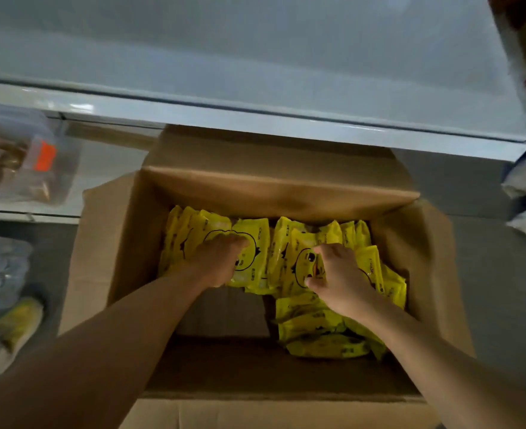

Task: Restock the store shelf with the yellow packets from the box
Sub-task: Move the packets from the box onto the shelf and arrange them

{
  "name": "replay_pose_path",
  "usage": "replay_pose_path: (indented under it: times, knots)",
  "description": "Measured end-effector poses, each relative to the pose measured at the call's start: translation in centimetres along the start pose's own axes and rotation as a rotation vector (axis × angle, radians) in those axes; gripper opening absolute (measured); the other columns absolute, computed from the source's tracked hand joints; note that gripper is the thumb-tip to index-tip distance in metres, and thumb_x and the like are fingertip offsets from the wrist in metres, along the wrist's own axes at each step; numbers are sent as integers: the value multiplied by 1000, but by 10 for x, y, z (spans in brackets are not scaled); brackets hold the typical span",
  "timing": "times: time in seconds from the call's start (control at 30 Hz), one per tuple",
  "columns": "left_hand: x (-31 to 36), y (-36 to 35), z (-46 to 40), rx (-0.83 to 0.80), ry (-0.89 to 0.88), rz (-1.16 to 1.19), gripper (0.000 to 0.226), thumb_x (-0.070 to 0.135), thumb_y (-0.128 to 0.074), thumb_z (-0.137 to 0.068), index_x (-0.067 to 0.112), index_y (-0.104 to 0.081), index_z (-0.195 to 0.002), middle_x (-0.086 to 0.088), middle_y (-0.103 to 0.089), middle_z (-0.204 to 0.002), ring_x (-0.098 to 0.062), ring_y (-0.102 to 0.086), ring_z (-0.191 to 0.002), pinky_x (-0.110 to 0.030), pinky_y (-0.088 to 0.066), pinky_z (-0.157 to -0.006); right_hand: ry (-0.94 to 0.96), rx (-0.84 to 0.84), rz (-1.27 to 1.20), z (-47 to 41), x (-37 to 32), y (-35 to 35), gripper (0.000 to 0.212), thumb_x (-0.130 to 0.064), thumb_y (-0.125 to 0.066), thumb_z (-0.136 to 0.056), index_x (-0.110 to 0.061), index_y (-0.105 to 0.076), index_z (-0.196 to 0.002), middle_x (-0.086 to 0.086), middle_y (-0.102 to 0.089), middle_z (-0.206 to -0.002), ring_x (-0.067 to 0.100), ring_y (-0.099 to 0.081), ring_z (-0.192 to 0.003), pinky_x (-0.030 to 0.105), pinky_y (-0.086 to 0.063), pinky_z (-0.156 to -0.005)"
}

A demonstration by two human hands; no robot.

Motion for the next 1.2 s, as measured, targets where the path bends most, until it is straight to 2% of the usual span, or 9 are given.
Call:
replay_pose_path:
  times: [0.2, 0.33, 0.53, 0.67, 0.77, 0.83, 0.9, 1.03, 1.2]
  knots:
    - [16, -4, -66, 30, -245, -149, 75, -11, -49, -78, 19, -33, -145, 0, -32, -151, -21, -31, -138, -38, -36, -108, -46, 44, -84, -21, 18, -23, 56, -22, -57, -91, -17, -32, -141, 5, -31, -143, 20, -23, -136, 30, -25, -111]
    - [21, -17, -87, -9, -236, -152, 67, -10, -52, -76, 16, -35, -136, -9, -49, -131, -30, -50, -121, -41, -46, -93, -71, 56, -135, -34, 31, -28, 57, -14, -56, -92, -16, -29, -142, 4, -30, -144, 19, -26, -136, 25, -28, -106]
    - [27, -15, -93, 68, -362, -414, 44, 3, -43, -88, 13, -39, -131, -5, -55, -121, -25, -44, -112, -35, -35, -88, -83, 53, -144, -63, 38, -29, 68, 3, -60, -84, -15, -29, -142, 6, -33, -143, 21, -41, -128, 17, -33, -90]
    - [28, -10, -87, -30, -416, -696, 25, 15, -47, -92, 14, -63, -111, -1, -57, -117, -22, -38, -119, -33, -32, -90, -58, 45, -134, -83, 38, -26, 68, 9, -58, -82, -16, -31, -141, 6, -38, -141, 22, -46, -123, 24, -42, -92]
    - [26, 0, -74, 9, -447, -702, 21, 18, -53, -88, 15, -69, -102, 2, -52, -117, -21, -35, -117, -32, -27, -85, -39, 0, -122, -93, 36, -27, 69, 11, -56, -81, -16, -33, -140, 7, -39, -140, 23, -49, -120, 29, -46, -91]
    - [19, 7, -64, 38, -457, -693, 22, 16, -54, -87, 17, -69, -103, 5, -47, -128, -21, -33, -121, -34, -28, -91, -37, -49, -78, -100, 33, -29, 70, 15, -52, -81, -15, -32, -141, 8, -36, -143, 25, -46, -123, 32, -46, -94]
    - [8, 11, -54, 26, -411, -659, 28, 7, -51, -86, 15, -64, -109, 2, -52, -128, -23, -39, -122, -35, -31, -99, -46, -78, -48, -109, 33, -34, 68, 15, -49, -82, -14, -33, -141, 9, -37, -142, 26, -46, -124, 32, -45, -95]
    - [-15, 12, -33, -35, -159, -411, 40, -1, -45, -87, 18, -50, -122, -9, -60, -108, -28, -58, -103, -28, -40, -74, -32, -71, -14, -124, 35, -49, 63, 9, -54, -83, -13, -34, -139, 13, -39, -140, 29, -42, -128, 31, -39, -99]
    - [-29, 13, -9, 63, -22, -257, 42, 3, -53, -88, 27, -52, -123, -4, -62, -108, -24, -59, -101, -28, -40, -70, 17, -90, 167, -123, 32, -55, 70, -21, -71, -81, -12, -36, -140, 14, -32, -143, 27, -32, -134, 31, -31, -107]
Point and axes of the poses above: each hand's wrist, its own z-axis away from the middle knuckle, its own y-axis out of the back of the hand, x = y × z, the point moved 3 cm from there along -z, towards the middle knuckle
